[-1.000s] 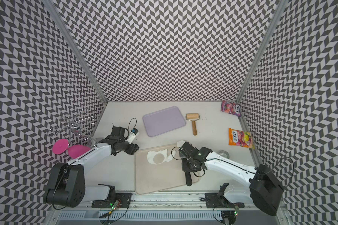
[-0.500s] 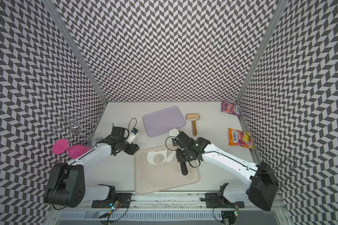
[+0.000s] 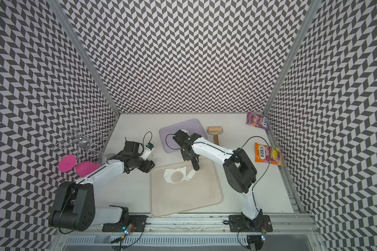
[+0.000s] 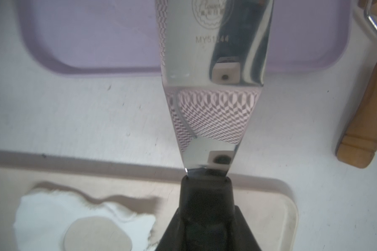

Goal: Roll out the dumpling wrappers from the dough
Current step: Place the dumpling wrapper on the plate.

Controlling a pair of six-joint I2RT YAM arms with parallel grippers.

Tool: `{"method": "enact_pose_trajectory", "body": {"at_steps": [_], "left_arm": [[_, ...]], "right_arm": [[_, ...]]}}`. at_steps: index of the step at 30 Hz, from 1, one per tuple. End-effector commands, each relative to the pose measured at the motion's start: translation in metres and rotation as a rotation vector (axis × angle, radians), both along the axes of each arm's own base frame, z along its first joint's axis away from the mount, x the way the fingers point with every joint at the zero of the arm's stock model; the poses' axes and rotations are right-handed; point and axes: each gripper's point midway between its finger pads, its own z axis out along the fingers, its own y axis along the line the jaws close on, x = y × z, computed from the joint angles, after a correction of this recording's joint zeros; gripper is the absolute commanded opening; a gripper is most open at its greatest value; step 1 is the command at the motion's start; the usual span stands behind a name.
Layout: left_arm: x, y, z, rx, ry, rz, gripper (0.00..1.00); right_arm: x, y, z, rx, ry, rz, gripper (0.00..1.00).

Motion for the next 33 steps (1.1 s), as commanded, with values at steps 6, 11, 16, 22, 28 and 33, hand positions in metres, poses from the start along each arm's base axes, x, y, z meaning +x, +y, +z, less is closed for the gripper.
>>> {"method": "enact_pose_trajectory", "body": {"at_steps": [6, 11, 16, 22, 28, 33], "left_arm": [[0.003, 0.003, 0.002, -0.004, -0.021, 0.017, 0.71], [0.003, 0.003, 0.003, -0.004, -0.023, 0.016, 0.71], [0.002, 0.003, 0.002, -0.003, -0.022, 0.019, 0.71], [0.003, 0.004, 0.003, -0.004, -0.026, 0.021, 0.71], [0.003, 0.006, 0.004, -0.004, -0.030, 0.026, 0.71], [0.003, 0.006, 0.005, -0.005, -0.033, 0.027, 0.71]], "right_arm": [[0.062, -0.024, 0.011, -0.191, -0.186, -0.039, 0.00], [0.071, -0.028, -0.002, -0.311, -0.178, -0.032, 0.00], [0.073, -0.019, -0.007, -0.341, -0.179, -0.011, 0.00], [0.066, -0.008, -0.001, -0.407, -0.211, 0.041, 0.00], [0.051, -0.004, -0.001, -0.501, -0.203, 0.086, 0.00], [0.041, 0.004, -0.003, -0.481, -0.176, 0.129, 0.00]]}}
